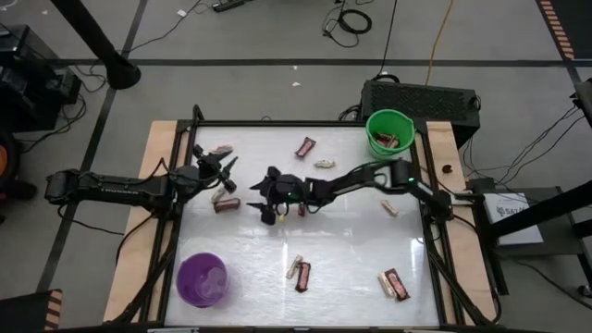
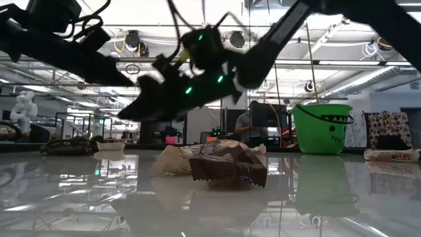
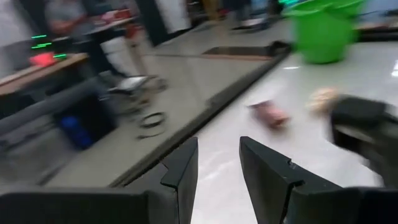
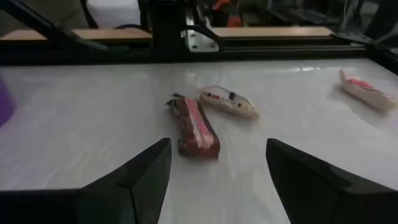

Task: Sort candy by brand, put in halloween buckets
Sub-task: Put the brown candy bar into the green bucket

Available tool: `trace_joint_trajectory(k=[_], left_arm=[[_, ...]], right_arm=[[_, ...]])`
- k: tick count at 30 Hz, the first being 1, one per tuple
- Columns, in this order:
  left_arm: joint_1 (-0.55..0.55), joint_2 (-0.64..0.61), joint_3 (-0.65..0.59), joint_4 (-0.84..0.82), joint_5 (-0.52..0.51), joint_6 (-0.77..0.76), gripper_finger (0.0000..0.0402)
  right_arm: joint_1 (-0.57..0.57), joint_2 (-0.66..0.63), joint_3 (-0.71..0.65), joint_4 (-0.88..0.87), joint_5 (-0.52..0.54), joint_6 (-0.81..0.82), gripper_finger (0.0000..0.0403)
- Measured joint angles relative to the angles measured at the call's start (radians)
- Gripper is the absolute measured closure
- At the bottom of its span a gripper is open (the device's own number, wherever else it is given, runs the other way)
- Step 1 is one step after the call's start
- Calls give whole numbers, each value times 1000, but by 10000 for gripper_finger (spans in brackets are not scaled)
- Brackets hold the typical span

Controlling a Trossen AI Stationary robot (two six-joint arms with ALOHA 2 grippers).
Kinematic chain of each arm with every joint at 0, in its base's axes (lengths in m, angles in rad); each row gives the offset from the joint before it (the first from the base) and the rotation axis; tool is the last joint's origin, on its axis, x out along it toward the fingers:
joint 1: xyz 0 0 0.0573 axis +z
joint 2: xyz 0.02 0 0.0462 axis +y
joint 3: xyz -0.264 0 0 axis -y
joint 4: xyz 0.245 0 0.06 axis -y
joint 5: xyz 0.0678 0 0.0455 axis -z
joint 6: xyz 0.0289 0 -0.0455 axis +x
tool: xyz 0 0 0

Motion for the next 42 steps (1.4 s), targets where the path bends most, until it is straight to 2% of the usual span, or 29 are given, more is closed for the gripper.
trace_joint_trajectory(k=[4,6,12,17,22,27,30,35,42], left_arm=[[0,0,0,-34,-162,1,274],[0,0,0,-45,-195,2,274],[0,0,0,-58,-195,1,274],[0,0,0,-66,-172,-2,274],[0,0,0,-66,-169,-7,274],[0,0,0,-66,-165,-8,274],[0,0,0,-66,-128,-8,274],[0,0,0,-88,-11,-8,274],[0,0,0,-117,13,-6,274]], right_arm=[[4,130,133,12,0,-8,149],[8,185,213,-40,0,-29,149],[24,296,428,-266,-31,-50,149],[31,316,487,-342,-25,-46,160],[32,317,487,-341,-22,-22,219],[30,319,487,-340,-18,12,319],[24,317,486,-342,-10,24,383],[22,296,484,-369,0,21,398],[23,231,484,-519,20,-18,402]])
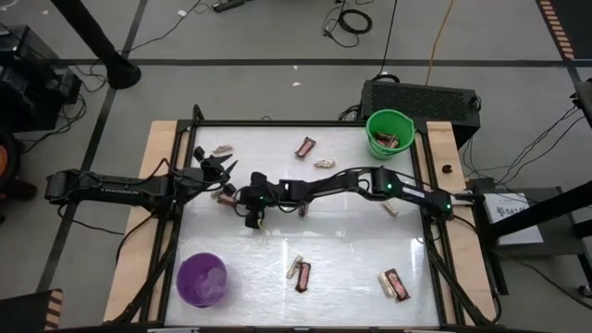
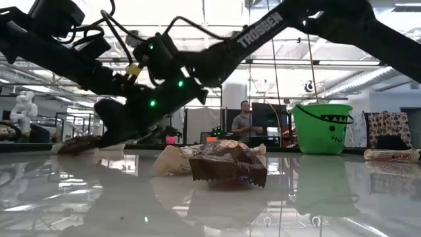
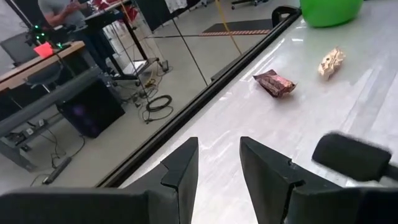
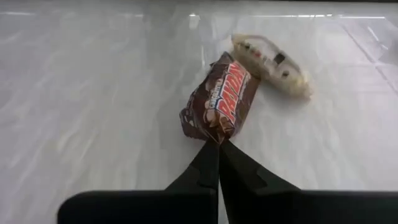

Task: Sort candy by brand, put in halloween buckets
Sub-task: Put the brown candy bar into the green bucket

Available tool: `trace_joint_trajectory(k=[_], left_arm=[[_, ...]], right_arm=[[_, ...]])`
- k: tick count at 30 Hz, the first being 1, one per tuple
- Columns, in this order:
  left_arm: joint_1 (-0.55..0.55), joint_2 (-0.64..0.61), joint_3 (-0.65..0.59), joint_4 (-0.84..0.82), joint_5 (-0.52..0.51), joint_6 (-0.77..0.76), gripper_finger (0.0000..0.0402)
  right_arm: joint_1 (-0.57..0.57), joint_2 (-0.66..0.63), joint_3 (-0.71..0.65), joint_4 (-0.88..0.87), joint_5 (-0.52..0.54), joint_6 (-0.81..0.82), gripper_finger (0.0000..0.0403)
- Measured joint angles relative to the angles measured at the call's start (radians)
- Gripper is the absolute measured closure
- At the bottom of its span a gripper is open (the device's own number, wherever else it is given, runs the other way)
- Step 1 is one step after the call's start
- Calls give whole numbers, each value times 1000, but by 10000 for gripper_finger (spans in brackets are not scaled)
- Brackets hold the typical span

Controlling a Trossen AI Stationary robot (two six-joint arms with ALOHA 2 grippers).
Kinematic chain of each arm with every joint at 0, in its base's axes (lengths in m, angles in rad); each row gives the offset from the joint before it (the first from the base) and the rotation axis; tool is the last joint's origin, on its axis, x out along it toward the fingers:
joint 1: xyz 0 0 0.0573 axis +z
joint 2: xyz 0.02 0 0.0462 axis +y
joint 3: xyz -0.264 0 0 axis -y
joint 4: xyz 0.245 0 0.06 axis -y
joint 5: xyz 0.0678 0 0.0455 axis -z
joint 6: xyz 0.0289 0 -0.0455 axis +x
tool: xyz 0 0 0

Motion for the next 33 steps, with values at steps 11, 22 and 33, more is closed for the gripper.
trace_joint_trajectory(k=[11,22,33], left_arm=[[0,0,0,0,1,-1,274],[0,0,0,0,2,-2,274],[0,0,0,1,2,-2,274]], right_arm=[[-1,-101,0,-421,119,3,403],[14,-110,6,-629,135,56,403],[38,-196,-5,-826,242,57,402]])
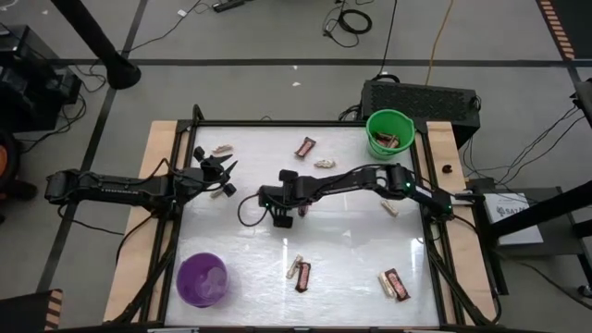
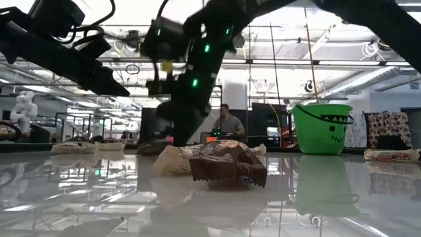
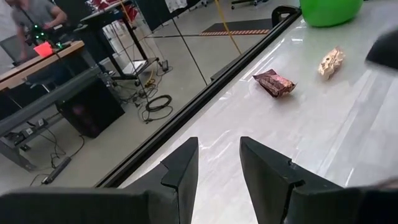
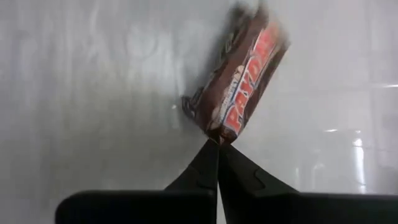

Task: Sort candy by brand, put in halloween buckets
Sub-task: Put the brown candy bar into the green bucket

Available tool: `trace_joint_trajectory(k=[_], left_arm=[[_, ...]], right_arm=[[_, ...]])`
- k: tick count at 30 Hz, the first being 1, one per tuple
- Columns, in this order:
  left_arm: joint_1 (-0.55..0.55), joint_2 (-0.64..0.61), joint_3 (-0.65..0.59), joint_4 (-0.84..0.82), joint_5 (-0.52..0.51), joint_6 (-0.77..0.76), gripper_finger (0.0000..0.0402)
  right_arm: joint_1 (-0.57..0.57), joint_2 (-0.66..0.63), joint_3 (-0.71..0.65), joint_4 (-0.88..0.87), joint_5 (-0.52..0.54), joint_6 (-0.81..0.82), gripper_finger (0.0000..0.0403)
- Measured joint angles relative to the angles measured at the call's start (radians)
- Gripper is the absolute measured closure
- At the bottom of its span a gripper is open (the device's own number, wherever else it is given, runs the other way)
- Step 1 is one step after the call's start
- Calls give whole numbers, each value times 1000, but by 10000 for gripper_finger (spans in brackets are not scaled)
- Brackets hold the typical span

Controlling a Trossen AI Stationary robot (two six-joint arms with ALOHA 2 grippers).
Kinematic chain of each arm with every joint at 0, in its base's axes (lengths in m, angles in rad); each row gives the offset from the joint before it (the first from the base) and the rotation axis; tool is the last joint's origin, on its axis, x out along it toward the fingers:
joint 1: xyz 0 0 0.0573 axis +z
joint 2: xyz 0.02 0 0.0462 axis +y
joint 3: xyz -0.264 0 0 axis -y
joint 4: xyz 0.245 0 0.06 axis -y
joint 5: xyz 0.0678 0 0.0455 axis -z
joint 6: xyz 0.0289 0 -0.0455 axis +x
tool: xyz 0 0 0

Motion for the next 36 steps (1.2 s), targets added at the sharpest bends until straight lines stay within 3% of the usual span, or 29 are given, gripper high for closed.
trace_joint_trajectory(k=[6,18,29,36], left_arm=[[0,0,0,0,0,0,274],[0,0,0,-1,0,0,274],[0,0,0,-1,0,0,274],[0,0,0,-4,0,0,274]], right_arm=[[-13,-127,4,-148,97,15,402],[-75,-348,4,-415,154,61,403],[-230,-516,5,-833,319,287,403],[-341,-662,-71,-826,322,313,403]])
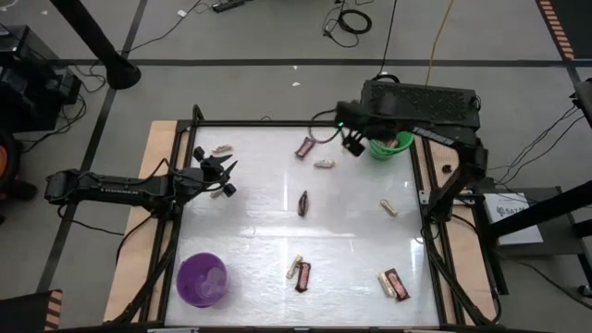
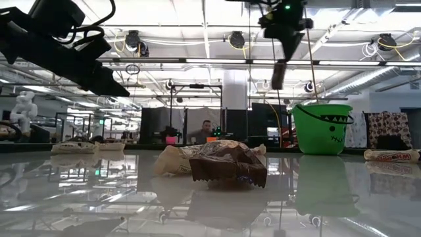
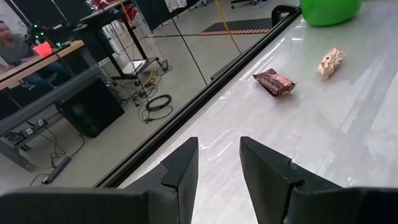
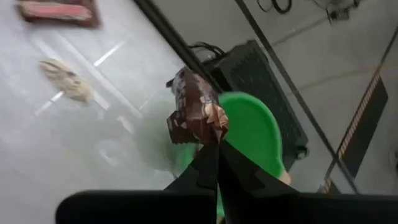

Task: Sort candy by brand, put in halloween buckets
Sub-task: Put the brown candy bar into the green bucket

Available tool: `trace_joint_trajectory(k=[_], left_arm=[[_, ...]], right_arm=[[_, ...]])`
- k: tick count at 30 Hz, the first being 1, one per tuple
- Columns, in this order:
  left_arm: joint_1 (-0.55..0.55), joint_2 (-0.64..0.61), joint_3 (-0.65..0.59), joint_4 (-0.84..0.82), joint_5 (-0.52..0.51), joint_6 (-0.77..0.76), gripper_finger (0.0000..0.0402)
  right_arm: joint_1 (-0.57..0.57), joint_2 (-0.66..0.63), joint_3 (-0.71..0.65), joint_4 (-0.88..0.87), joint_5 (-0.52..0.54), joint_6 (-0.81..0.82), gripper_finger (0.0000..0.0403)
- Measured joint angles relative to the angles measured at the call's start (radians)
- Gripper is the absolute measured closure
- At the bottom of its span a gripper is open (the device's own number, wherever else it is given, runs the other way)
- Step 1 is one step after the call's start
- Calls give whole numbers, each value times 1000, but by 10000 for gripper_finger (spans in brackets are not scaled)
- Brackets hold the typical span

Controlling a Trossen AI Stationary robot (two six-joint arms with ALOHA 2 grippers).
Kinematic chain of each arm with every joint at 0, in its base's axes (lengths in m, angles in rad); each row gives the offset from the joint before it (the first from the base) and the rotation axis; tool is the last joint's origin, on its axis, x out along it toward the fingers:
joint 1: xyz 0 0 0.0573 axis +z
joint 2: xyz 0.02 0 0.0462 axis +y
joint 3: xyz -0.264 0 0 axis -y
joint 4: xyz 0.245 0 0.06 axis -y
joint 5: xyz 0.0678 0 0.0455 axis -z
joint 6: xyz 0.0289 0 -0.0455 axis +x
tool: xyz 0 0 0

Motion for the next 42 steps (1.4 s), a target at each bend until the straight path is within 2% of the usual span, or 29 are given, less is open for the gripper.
trace_joint_trajectory(k=[10,17,22,30,33,37,40,42], left_arm=[[0,0,0,-8,0,0,274],[0,0,0,-7,0,0,274],[0,0,0,-6,0,0,274],[0,0,0,-5,0,0,274],[0,0,0,-5,0,0,274],[0,0,0,-4,0,0,274],[0,0,0,-4,0,-1,274],[0,0,0,-5,0,-2,274]], right_arm=[[-186,-181,-267,9,5,68,403],[-222,-232,-448,124,-3,42,402],[-222,-232,-467,132,-2,39,379],[-213,-232,-467,129,-24,46,314],[-206,-232,-467,128,-170,68,296],[-179,-232,-467,130,-539,182,284],[-88,-232,-467,131,-733,286,282],[-3,-232,-467,131,-793,348,282]])
